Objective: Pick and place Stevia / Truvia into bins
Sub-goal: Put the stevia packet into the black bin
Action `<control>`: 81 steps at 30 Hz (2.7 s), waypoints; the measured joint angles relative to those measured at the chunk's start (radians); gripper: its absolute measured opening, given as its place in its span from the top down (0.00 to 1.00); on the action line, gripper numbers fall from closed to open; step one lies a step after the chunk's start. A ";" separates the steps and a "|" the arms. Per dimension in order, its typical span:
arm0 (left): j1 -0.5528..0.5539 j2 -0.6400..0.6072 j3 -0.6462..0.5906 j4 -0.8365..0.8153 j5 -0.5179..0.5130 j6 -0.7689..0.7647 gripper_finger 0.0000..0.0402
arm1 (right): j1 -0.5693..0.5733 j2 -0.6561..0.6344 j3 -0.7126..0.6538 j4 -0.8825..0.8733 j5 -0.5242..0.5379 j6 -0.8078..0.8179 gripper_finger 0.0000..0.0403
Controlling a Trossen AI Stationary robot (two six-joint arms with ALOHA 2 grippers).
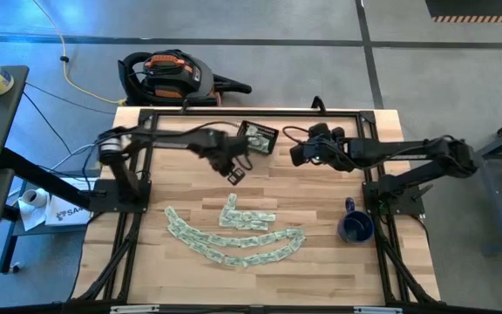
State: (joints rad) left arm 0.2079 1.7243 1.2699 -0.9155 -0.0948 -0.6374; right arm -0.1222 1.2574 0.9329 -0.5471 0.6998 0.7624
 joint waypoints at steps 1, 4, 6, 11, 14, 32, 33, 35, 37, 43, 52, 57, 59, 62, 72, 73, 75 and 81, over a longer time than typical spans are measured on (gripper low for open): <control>-0.012 -0.029 -0.043 0.038 0.003 -0.045 0.79 | 0.001 0.004 0.000 0.007 -0.002 0.000 0.39; -0.039 -0.079 -0.160 0.160 0.058 -0.140 0.79 | 0.001 0.007 0.000 0.022 -0.020 0.000 0.39; -0.053 -0.082 -0.215 0.246 0.103 -0.185 0.79 | 0.001 0.007 0.000 0.029 -0.027 0.000 0.39; -0.107 -0.072 -0.287 0.353 0.108 -0.284 0.75 | 0.001 0.006 0.000 0.046 -0.075 0.027 0.39; -0.151 -0.072 -0.291 0.361 0.066 -0.312 0.69 | 0.002 0.006 0.000 0.045 -0.104 0.066 0.39; -0.202 0.059 -0.285 0.461 0.079 -0.273 0.52 | 0.084 0.006 0.000 0.015 -0.030 0.134 0.39; -0.201 0.065 -0.285 0.461 0.082 -0.263 0.53 | 0.084 0.006 0.000 0.012 -0.034 0.141 0.39; -0.202 0.072 -0.285 0.453 0.070 -0.246 0.57 | 0.084 0.006 0.000 0.005 -0.037 0.154 0.39; -0.203 0.073 -0.286 0.447 0.033 -0.224 0.63 | 0.084 0.006 0.000 0.004 -0.040 0.155 0.39; -0.177 0.078 -0.286 0.468 -0.075 -0.097 0.88 | 0.084 0.006 0.000 0.004 -0.024 0.154 0.39; -0.049 0.025 -0.276 0.430 -0.134 0.015 0.90 | 0.090 0.006 0.000 0.011 0.030 0.159 0.39; 0.015 -0.072 -0.203 0.421 -0.135 0.104 0.95 | 0.104 -0.020 0.001 0.013 0.121 0.180 0.39; 0.041 -0.083 -0.167 0.419 -0.136 0.144 0.95 | 0.105 -0.035 0.001 0.012 0.144 0.176 0.39; 0.090 -0.093 -0.088 0.429 -0.136 0.214 0.95 | 0.098 -0.061 0.001 0.008 0.180 0.151 0.39; 0.263 0.096 0.192 0.435 -0.090 0.420 0.94 | 0.054 -0.109 0.001 -0.013 0.198 0.068 0.39; 0.274 0.128 0.211 0.438 -0.081 0.426 0.94 | 0.052 -0.109 0.001 -0.019 0.197 0.068 0.39; 0.296 0.182 0.243 0.400 -0.071 0.426 0.92 | 0.050 -0.107 0.001 -0.024 0.196 0.067 0.39; 0.317 0.289 0.281 0.365 -0.041 0.423 0.83 | 0.050 -0.107 0.001 -0.052 0.206 0.067 0.39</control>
State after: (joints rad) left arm 0.5251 2.0138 1.5507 -0.5509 -0.1360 -0.2144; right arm -0.0723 1.1503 0.9340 -0.5994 0.9062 0.8292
